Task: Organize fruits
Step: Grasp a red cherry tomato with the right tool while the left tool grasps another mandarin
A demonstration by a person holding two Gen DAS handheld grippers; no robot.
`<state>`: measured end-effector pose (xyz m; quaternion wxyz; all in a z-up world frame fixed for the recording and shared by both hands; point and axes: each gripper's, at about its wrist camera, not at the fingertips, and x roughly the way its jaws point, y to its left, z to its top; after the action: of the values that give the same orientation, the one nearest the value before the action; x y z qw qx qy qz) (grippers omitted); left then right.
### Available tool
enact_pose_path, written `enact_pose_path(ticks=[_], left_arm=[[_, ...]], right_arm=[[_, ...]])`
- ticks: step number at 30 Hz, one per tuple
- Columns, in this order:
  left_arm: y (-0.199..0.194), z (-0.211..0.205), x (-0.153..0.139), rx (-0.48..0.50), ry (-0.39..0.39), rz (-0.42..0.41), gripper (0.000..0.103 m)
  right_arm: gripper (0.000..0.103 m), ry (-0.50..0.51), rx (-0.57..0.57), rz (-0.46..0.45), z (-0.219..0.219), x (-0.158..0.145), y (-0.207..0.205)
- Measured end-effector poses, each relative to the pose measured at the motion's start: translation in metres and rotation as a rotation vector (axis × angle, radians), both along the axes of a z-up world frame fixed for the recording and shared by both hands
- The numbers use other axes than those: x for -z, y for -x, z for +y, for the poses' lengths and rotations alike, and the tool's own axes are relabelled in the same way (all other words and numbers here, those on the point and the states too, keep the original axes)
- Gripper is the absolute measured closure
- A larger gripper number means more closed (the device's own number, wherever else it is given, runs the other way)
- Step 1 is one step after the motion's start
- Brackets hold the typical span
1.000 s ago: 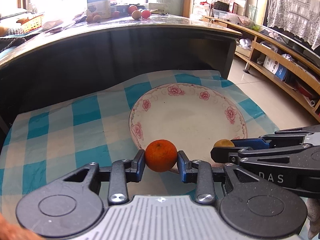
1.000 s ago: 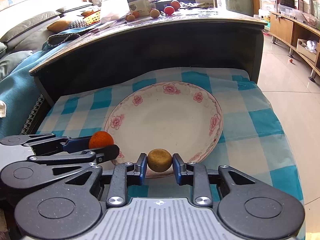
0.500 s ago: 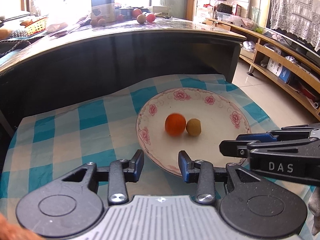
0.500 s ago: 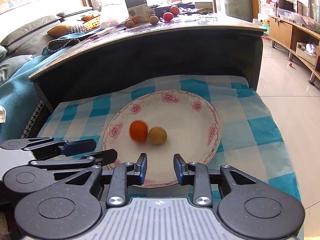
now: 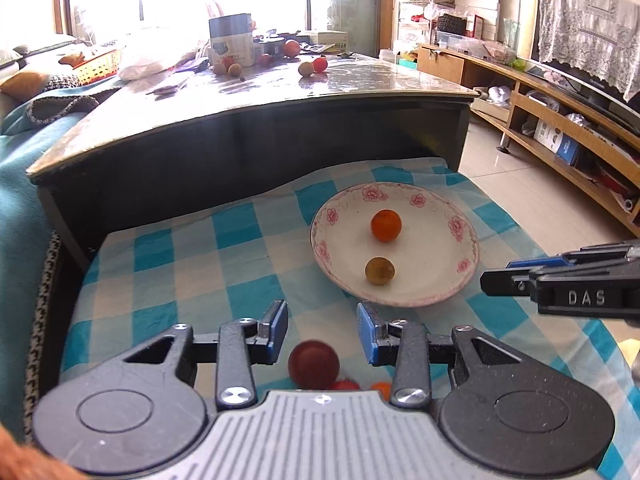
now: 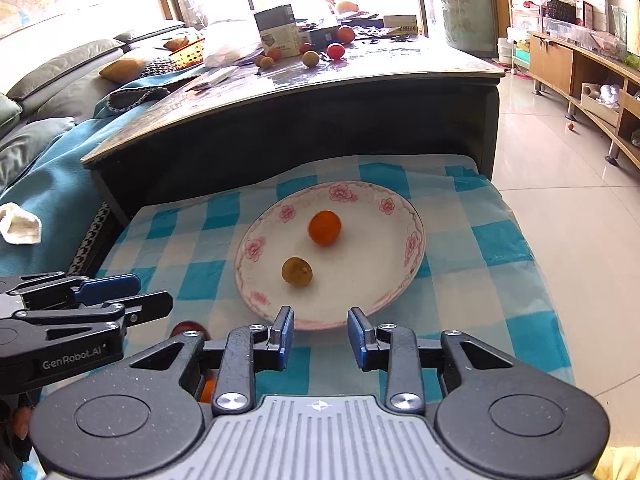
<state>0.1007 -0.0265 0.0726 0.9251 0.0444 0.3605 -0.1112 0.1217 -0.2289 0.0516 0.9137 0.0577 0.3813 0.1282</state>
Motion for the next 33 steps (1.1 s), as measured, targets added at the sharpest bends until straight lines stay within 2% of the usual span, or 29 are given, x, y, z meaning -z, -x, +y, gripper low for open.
enact_pose_path(ticks=[4,6,15,18,21,25,28,33], left_arm=[[0.019,0.009,-0.011,0.010,0.025,0.010,0.056],[0.025,0.012,-0.009,0.010,0.039,0.005,0.056],[0.023,0.025,0.034,0.027,0.093,0.063,0.056],[0.026,0.028,0.038,0.050,0.047,0.047,0.056],[0.025,0.032,0.040,0.065,0.041,0.042,0.056],[0.028,0.041,0.053,0.069,-0.007,0.065,0.055],[0.033,0.053,0.061,0.055,0.016,0.086,0.055],[0.027,0.054,0.072,0.038,-0.005,0.106,0.055]], right_arm=[[0.075,-0.038,0.003,0.002,-0.006,-0.013,0.021],[0.073,-0.024,-0.003,-0.002,-0.007,-0.013,0.029],[0.072,0.004,-0.028,0.080,0.013,0.025,0.021],[0.072,0.027,-0.053,0.082,0.018,0.033,0.021],[0.072,0.052,-0.066,0.086,0.020,0.039,0.021],[0.072,0.065,-0.072,0.098,0.019,0.044,0.020],[0.072,0.070,-0.087,0.118,0.019,0.049,0.021],[0.070,0.075,-0.094,0.137,0.019,0.053,0.022]])
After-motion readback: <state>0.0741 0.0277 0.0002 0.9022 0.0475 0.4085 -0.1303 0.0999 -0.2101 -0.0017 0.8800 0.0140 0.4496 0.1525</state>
